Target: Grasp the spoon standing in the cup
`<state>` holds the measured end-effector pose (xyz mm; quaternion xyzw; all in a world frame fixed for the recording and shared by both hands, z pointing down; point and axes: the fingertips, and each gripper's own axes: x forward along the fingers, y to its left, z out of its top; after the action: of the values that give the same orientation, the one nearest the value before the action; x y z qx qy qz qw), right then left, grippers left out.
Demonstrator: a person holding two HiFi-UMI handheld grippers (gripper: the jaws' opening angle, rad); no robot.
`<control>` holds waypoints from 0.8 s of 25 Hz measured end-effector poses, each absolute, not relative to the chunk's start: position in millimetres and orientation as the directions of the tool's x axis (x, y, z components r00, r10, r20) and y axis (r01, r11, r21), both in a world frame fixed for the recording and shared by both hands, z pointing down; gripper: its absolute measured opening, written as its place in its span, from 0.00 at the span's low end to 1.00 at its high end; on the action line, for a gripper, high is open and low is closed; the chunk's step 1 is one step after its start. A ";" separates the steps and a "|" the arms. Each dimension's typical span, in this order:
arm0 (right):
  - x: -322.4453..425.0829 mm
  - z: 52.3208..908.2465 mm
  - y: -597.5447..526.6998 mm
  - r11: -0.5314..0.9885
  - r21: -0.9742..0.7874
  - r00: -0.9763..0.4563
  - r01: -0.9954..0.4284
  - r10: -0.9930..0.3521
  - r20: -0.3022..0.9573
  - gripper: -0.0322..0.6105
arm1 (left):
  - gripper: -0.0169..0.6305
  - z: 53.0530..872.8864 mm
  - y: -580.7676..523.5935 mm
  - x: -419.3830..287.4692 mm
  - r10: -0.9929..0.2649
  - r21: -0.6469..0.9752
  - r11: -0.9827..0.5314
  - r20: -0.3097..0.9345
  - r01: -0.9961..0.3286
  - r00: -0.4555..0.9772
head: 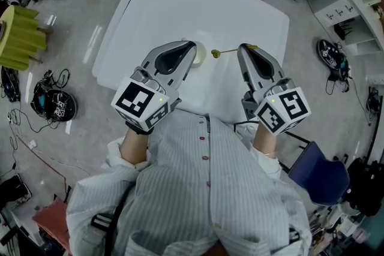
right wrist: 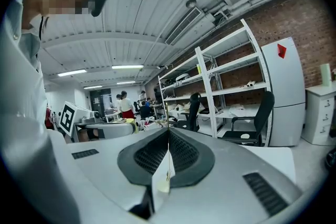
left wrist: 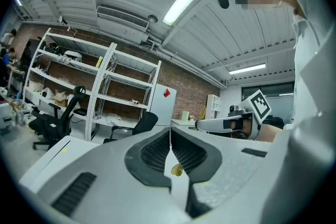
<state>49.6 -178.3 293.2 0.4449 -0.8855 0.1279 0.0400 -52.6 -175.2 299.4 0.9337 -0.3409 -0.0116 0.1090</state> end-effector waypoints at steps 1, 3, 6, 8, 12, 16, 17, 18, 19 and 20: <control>50.3 294.2 -178.5 0.571 -0.191 -0.601 -0.798 -0.777 0.188 0.07 | 0.05 300.1 -175.5 -52.1 -0.639 0.212 -0.743 0.054 -0.634 0.767; 51.5 296.0 -178.6 0.569 -0.191 -0.599 -0.800 -0.777 0.195 0.07 | 0.05 301.1 -176.1 -51.9 -0.639 0.214 -0.743 0.056 -0.635 0.767; 52.5 297.8 -179.2 0.564 -0.190 -0.594 -0.803 -0.779 0.200 0.07 | 0.05 302.9 -177.5 -53.2 -0.640 0.216 -0.741 0.059 -0.635 0.766; 53.0 299.3 -180.7 0.562 -0.191 -0.593 -0.805 -0.780 0.202 0.07 | 0.05 304.4 -179.0 -53.3 -0.635 0.214 -0.744 0.065 -0.633 0.769; 53.1 301.5 -184.0 0.561 -0.190 -0.591 -0.806 -0.779 0.210 0.07 | 0.05 306.7 -183.7 -52.5 -0.633 0.220 -0.745 0.067 -0.630 0.771; 54.1 304.8 -186.3 0.558 -0.189 -0.589 -0.808 -0.778 0.220 0.07 | 0.05 309.2 -187.1 -51.0 -0.626 0.218 -0.749 0.073 -0.625 0.776; 55.1 305.4 -187.1 0.559 -0.190 -0.590 -0.807 -0.777 0.221 0.07 | 0.05 309.6 -188.1 -49.5 -0.622 0.217 -0.752 0.076 -0.622 0.779; 56.3 306.0 -188.1 0.560 -0.191 -0.591 -0.806 -0.775 0.223 0.07 | 0.05 310.0 -189.0 -47.7 -0.616 0.216 -0.757 0.079 -0.617 0.783; 57.5 306.6 -189.3 0.561 -0.193 -0.592 -0.805 -0.773 0.226 0.07 | 0.05 310.6 -190.0 -45.7 -0.610 0.216 -0.761 0.084 -0.612 0.788; 58.3 307.4 -190.6 0.562 -0.194 -0.595 -0.804 -0.771 0.228 0.07 | 0.05 311.3 -191.0 -44.2 -0.605 0.216 -0.764 0.087 -0.607 0.792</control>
<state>58.3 -190.6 307.4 0.4464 -0.8819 0.1399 0.0587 -44.2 -191.0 311.3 0.9393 -0.3226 0.0061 0.1170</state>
